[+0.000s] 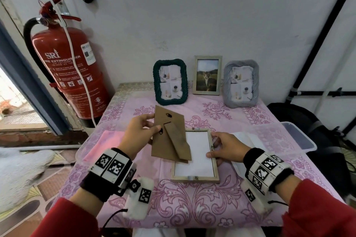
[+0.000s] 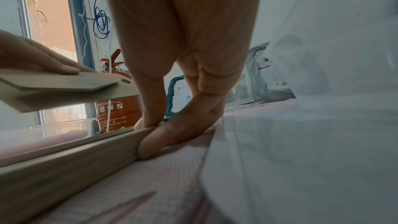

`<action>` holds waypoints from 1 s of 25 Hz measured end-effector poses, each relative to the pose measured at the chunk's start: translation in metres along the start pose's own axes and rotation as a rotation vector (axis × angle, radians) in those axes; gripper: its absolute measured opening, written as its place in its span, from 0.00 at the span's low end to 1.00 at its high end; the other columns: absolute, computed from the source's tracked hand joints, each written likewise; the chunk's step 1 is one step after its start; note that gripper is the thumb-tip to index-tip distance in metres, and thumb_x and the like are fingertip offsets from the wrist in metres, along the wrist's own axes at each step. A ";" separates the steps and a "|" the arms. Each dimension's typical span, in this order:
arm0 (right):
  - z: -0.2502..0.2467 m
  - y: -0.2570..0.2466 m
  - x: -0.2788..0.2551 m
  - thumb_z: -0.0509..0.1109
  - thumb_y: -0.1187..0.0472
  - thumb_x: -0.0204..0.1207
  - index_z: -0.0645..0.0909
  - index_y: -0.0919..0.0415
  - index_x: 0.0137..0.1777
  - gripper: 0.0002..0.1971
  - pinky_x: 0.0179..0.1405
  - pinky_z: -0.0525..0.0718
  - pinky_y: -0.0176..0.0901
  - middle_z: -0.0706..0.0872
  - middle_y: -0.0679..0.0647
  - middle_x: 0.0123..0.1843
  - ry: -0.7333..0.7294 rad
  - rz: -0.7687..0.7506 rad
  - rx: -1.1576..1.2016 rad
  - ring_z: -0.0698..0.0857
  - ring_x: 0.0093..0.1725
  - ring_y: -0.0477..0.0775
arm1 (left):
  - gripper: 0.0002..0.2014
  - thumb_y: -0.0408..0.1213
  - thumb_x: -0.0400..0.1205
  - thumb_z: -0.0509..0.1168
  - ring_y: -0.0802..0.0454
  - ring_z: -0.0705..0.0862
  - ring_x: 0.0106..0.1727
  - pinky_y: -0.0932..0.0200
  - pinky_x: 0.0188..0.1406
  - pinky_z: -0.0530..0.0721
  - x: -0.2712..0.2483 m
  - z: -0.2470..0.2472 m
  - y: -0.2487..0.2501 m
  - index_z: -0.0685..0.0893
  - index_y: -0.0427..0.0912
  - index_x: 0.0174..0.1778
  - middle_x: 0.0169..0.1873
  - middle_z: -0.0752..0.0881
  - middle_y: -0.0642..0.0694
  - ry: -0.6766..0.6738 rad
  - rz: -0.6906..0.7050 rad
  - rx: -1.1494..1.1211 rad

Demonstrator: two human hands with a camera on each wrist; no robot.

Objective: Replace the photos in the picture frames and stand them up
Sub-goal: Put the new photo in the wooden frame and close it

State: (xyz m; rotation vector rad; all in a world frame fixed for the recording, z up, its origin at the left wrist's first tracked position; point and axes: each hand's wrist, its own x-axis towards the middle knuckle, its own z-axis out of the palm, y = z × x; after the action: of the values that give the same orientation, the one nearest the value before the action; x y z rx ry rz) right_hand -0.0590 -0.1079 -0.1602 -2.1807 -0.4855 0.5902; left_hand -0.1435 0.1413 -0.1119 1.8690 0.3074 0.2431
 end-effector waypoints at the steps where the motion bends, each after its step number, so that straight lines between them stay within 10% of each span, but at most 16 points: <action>1: 0.000 -0.001 -0.001 0.78 0.69 0.68 0.74 0.63 0.67 0.27 0.20 0.83 0.32 0.75 0.59 0.48 -0.010 -0.002 0.014 0.83 0.33 0.50 | 0.19 0.25 0.79 0.66 0.55 0.83 0.31 0.66 0.20 0.81 -0.001 0.005 -0.003 0.78 0.39 0.66 0.33 0.81 0.43 -0.045 -0.029 -0.013; 9: 0.002 -0.001 0.000 0.69 0.65 0.78 0.75 0.68 0.66 0.18 0.27 0.90 0.46 0.83 0.59 0.40 -0.022 -0.013 0.112 0.88 0.35 0.61 | 0.21 0.24 0.76 0.69 0.57 0.83 0.27 0.67 0.21 0.82 -0.001 0.040 -0.035 0.77 0.32 0.66 0.32 0.79 0.43 -0.140 -0.139 -0.010; 19: 0.005 0.001 0.003 0.77 0.62 0.71 0.75 0.62 0.66 0.24 0.20 0.85 0.36 0.83 0.49 0.36 -0.033 -0.068 0.106 0.87 0.25 0.41 | 0.28 0.36 0.71 0.76 0.48 0.82 0.57 0.58 0.59 0.80 0.003 0.055 -0.050 0.79 0.36 0.67 0.62 0.78 0.40 -0.125 0.006 0.397; 25: 0.005 -0.003 0.000 0.79 0.61 0.68 0.78 0.62 0.58 0.21 0.19 0.84 0.37 0.82 0.46 0.37 -0.032 -0.103 0.045 0.85 0.25 0.38 | 0.30 0.39 0.70 0.78 0.49 0.81 0.58 0.64 0.57 0.76 0.004 0.054 -0.050 0.79 0.36 0.67 0.61 0.75 0.41 -0.153 -0.002 0.463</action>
State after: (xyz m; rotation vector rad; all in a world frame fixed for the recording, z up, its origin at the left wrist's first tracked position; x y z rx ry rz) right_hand -0.0618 -0.1031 -0.1608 -2.0924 -0.5925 0.5748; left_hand -0.1270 0.1093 -0.1766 2.3292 0.2754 0.0242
